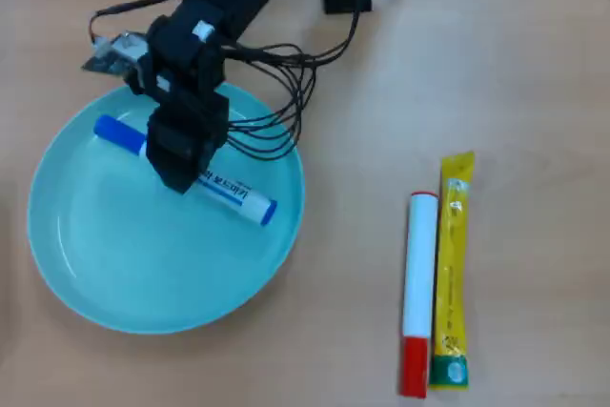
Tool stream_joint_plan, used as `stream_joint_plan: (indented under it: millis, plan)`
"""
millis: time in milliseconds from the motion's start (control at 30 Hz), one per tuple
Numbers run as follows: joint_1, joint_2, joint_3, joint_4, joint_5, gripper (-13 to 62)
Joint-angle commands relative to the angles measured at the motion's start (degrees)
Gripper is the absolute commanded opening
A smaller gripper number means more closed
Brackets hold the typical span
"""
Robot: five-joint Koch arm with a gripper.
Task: Pick up the blue pen, then put it in the green bowl
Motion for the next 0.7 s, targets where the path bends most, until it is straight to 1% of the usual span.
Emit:
stream_joint_plan:
  millis: [0, 67, 200, 467, 667]
  plan:
    - [0.26, 0.26, -2.11, -3.69, 0.00, -4.0]
    - [0.44, 0.00, -1.76, -3.60, 0.00, 1.3]
    - [1.23, -0.62, -0.44, -3.43, 0.00, 17.1]
    - [2.20, -0.53, 2.11, -3.34, 0.00, 36.6]
    - [2.11, -0.53, 3.96, -3.25, 0.62, 55.2]
